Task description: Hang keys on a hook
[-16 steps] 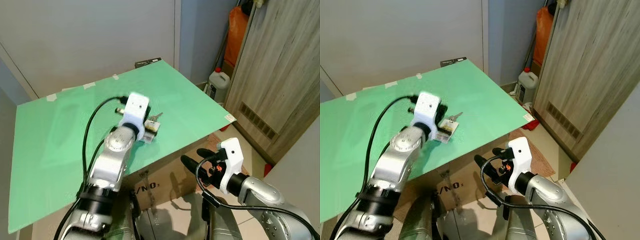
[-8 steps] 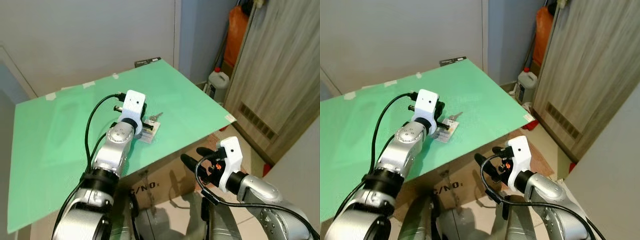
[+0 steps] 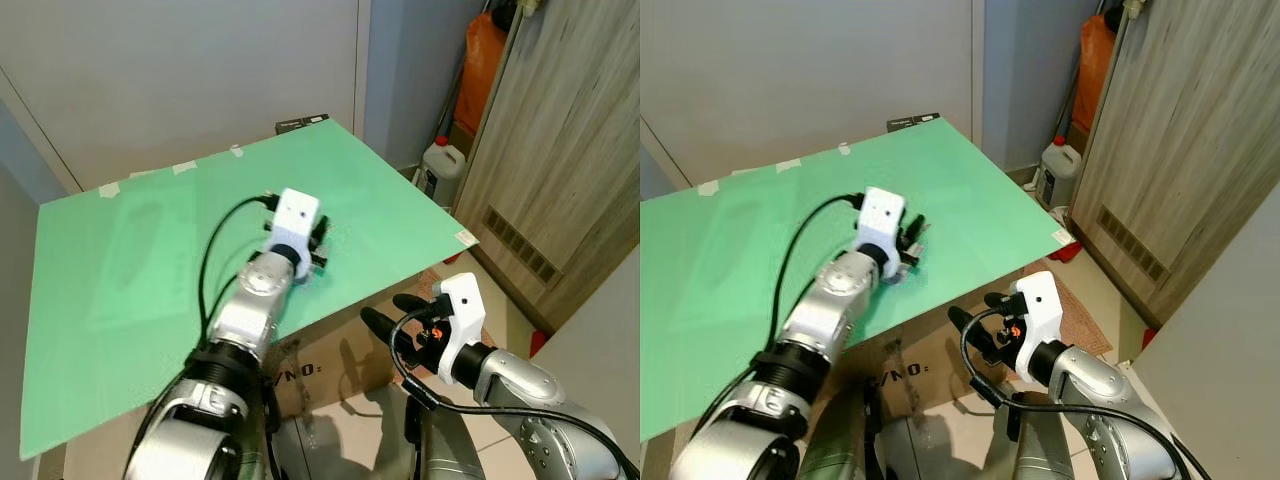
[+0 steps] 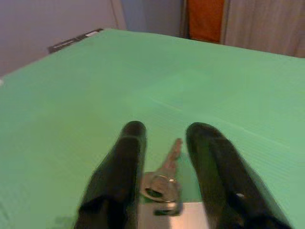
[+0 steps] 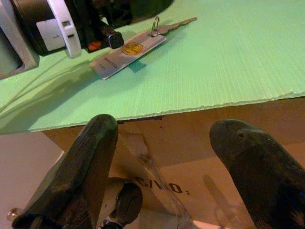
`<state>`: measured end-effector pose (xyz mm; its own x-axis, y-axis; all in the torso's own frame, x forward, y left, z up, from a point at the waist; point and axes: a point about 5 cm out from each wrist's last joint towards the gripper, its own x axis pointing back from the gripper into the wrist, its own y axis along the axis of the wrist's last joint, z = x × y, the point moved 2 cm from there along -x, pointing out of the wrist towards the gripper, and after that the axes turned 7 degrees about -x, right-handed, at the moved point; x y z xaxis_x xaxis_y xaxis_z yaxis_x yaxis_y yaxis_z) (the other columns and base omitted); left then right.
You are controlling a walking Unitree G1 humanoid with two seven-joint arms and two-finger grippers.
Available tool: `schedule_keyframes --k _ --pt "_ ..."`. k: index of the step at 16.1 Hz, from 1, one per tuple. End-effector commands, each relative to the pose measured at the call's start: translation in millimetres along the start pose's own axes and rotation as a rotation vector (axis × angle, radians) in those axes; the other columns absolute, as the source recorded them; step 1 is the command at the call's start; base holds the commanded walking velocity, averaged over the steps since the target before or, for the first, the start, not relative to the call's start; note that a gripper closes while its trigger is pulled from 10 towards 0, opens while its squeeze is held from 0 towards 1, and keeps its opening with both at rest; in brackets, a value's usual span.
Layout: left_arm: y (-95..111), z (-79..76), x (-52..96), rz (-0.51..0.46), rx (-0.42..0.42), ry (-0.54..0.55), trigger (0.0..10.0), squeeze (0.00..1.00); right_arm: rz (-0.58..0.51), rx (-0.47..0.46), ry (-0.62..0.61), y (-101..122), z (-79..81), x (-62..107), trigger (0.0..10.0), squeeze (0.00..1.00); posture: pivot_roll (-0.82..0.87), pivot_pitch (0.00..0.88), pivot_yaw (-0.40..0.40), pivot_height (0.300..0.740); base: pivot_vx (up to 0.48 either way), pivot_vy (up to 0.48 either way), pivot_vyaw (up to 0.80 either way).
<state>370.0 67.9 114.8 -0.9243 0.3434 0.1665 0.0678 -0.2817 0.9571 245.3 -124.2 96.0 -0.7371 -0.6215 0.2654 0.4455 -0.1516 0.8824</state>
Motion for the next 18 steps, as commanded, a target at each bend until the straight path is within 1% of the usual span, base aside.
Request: schedule_keyframes --k 1,2,3,4,5,6,8,11,12,13,14,16,18 --pt "-3 -1.1 1.1 0.003 -0.006 0.001 10.0 1.00 0.001 0.005 0.007 -1 1.1 -0.5 10.0 0.00 -0.17 0.000 0.070 0.574 0.000 0.000 0.00" --pt "1 -9.0 1.5 -0.011 -0.017 -0.018 10.0 1.00 0.002 0.004 0.007 -2 1.2 -0.3 10.0 0.00 -0.17 0.000 0.069 0.574 0.000 0.000 0.00" --pt "6 -13.8 1.4 -0.038 -0.062 -0.038 10.0 1.00 0.003 0.004 0.007 -2 1.2 -0.3 10.0 0.00 -0.17 0.000 0.068 0.574 0.000 0.000 0.00" --pt "13 -18.9 1.5 -0.073 -0.124 -0.065 10.0 1.00 0.004 0.004 0.008 -2 1.1 -0.2 10.0 0.00 -0.17 0.000 0.068 0.574 0.000 0.000 0.00" --pt "18 -22.6 1.2 -0.094 -0.174 -0.082 10.0 0.60 0.005 0.004 0.008 -2 1.0 -0.2 10.0 0.00 -0.17 0.000 0.068 0.574 0.000 0.000 0.00" --pt "22 -23.7 0.6 -0.119 -0.234 -0.089 10.0 0.00 0.004 0.005 0.008 -2 0.8 -0.6 10.0 0.00 -0.17 0.000 0.066 0.574 0.000 0.000 0.00" --pt "24 -20.1 -0.3 -0.124 -0.257 -0.074 10.0 0.00 0.005 0.005 0.007 -2 0.7 -0.7 10.0 0.00 -0.17 0.000 0.066 0.574 0.000 0.000 0.00" --pt "22 -17.9 0.2 -0.108 -0.234 -0.063 10.0 0.00 0.005 0.004 0.007 -2 0.7 -0.7 10.0 0.00 -0.17 0.000 0.066 0.574 0.000 0.000 0.00" --pt "17 -13.9 0.6 -0.084 -0.159 -0.046 10.0 0.00 0.005 0.003 0.007 -2 0.7 -0.6 10.0 0.00 -0.17 0.000 0.066 0.574 0.000 0.000 0.00" --pt "15 -11.2 0.7 -0.068 -0.117 -0.034 10.0 0.00 0.005 0.003 0.007 -2 0.8 -0.6 10.0 0.00 -0.17 0.000 0.066 0.574 0.000 0.000 0.00" --pt "10 -7.1 1.7 -0.050 -0.087 -0.021 10.0 0.00 0.007 0.003 0.006 -2 0.7 0.0 10.0 0.00 -0.17 0.000 0.065 0.574 0.000 0.000 0.00" --pt "7 -4.8 2.3 -0.041 -0.068 -0.013 10.0 0.00 0.010 0.002 0.006 -3 0.7 0.5 10.0 0.00 -0.17 0.000 0.064 0.574 0.000 0.000 0.00" --pt "3 -5.8 2.0 -0.019 0.008 -0.012 10.0 0.00 0.013 0.003 0.007 -3 0.8 0.6 10.0 0.00 -0.17 0.000 0.062 0.574 0.000 0.000 0.00"
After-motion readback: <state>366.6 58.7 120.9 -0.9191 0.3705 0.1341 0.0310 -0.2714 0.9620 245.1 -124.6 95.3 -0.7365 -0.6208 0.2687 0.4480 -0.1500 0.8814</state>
